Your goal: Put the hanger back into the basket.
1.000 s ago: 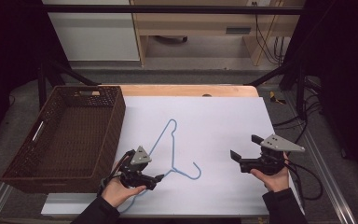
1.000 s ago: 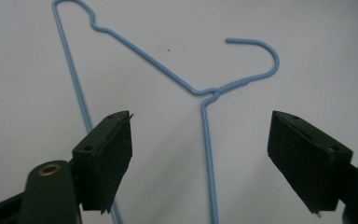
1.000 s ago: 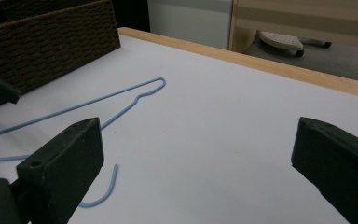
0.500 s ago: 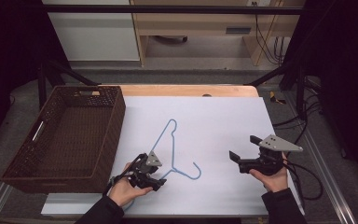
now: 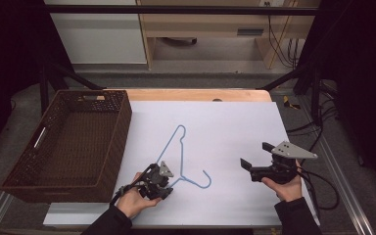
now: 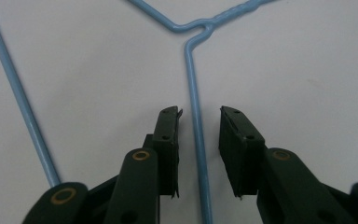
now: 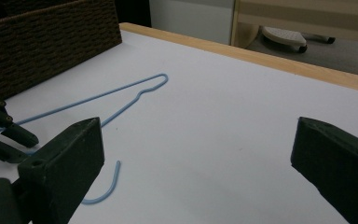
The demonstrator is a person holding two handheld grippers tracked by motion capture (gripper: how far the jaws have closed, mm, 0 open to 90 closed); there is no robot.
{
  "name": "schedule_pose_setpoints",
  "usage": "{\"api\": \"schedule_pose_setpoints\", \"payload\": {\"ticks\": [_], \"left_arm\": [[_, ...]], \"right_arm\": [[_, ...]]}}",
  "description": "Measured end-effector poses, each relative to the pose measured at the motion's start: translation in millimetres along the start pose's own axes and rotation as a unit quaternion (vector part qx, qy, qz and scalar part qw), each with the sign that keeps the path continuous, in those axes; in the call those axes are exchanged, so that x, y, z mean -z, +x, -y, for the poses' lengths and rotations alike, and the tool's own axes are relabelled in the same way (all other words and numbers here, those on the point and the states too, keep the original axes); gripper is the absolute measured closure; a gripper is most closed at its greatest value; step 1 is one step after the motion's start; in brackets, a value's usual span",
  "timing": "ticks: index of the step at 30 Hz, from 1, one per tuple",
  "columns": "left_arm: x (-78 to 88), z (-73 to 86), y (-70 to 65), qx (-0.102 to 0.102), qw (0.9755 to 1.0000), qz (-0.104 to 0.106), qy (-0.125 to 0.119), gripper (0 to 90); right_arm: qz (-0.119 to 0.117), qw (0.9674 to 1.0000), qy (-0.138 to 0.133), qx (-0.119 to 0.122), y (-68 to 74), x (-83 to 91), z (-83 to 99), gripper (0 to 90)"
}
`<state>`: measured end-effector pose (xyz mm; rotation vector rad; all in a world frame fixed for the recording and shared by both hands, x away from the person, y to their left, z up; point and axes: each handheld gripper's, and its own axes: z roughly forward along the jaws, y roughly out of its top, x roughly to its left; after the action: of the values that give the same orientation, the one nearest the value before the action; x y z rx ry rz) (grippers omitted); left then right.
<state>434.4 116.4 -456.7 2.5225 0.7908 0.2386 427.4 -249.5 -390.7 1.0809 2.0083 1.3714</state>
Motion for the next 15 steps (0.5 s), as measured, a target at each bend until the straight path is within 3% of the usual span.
{"api": "schedule_pose_setpoints", "payload": {"ticks": [15], "left_arm": [[-0.9, -6.7, -2.6, 0.023, 0.9994, -0.005, 0.027, 83.9]], "right_arm": [[-0.003, 1.0000, 0.005, -0.004, 1.7, -3.2, 1.3, 2.9]]}}
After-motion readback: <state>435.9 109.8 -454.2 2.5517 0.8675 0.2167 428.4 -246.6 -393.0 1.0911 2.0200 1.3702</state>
